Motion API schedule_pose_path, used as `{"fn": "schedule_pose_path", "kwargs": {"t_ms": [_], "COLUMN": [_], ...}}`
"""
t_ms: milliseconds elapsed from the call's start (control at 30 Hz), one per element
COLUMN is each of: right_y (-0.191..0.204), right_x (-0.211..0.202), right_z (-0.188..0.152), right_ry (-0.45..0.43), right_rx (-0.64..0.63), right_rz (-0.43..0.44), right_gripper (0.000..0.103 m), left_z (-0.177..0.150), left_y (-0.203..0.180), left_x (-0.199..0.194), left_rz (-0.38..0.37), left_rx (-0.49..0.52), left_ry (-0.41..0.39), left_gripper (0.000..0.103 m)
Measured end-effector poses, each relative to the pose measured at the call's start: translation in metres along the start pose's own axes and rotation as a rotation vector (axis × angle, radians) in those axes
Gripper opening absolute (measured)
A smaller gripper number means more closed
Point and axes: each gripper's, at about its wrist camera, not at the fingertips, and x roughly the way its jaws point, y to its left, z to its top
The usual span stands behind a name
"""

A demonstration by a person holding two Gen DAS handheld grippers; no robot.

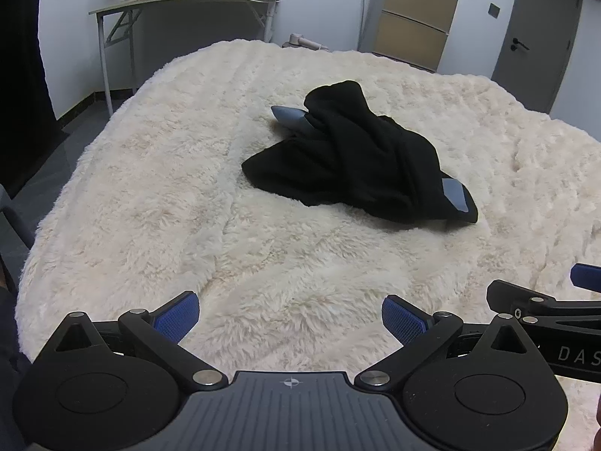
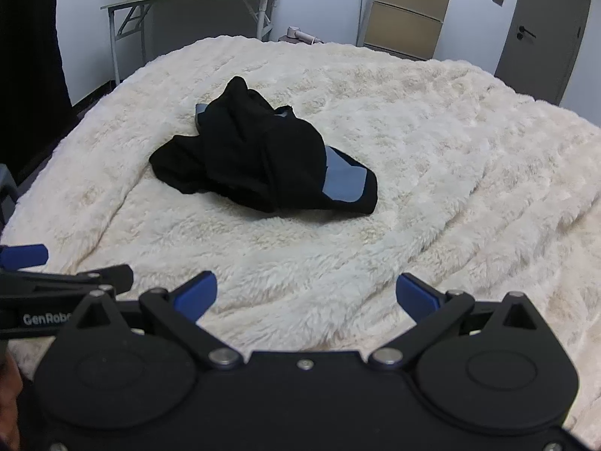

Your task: Fold clothes

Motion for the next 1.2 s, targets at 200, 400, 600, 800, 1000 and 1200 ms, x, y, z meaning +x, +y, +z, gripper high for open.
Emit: {"fn": "schedule_pose_path", "kwargs": {"t_ms": [200, 400, 600, 800, 1000, 1200], "right_y": [-0.037, -0.034, -0.035, -0.033, -0.035, -0.029], "right_x": [0.010, 0.005, 0.005, 0.005, 0.005, 0.002], "right_z": [-0.014, -0.015, -0.011, -0.010, -0.010, -0.014], "right_ry": [0.014, -0.002, -0.002, -0.012, -0.013, -0.046], "right_rx": [0.008, -0.001, 0.001, -0.010, -0.021, -0.071], "right_rz": [0.020, 0.005, 0.011, -0.004, -0.014, -0.060], "right_gripper": [0.103, 0.103, 0.103, 0.103, 0.103, 0.103], "left_z": [-0.001, 0.000, 0.000, 0.001, 0.001, 0.000], "left_y": [0.000, 0.002, 0.002, 0.003, -0.004, -0.011], "left_x": [0.000, -0.001, -0.004, -0.002, -0.004, -0.003], "left_rz": [0.012, -0.003, -0.013, -0.034, -0.025, -0.017], "left_rx": [-0.009, -0.018, -0.027, -0.037, -0.006, 0.025], "left_ry": [-0.001, -0.004, -0.012, 0.001, -0.008, -0.011], "left_gripper": [0.102, 0.102, 0.102, 0.102, 0.103, 0.103]}}
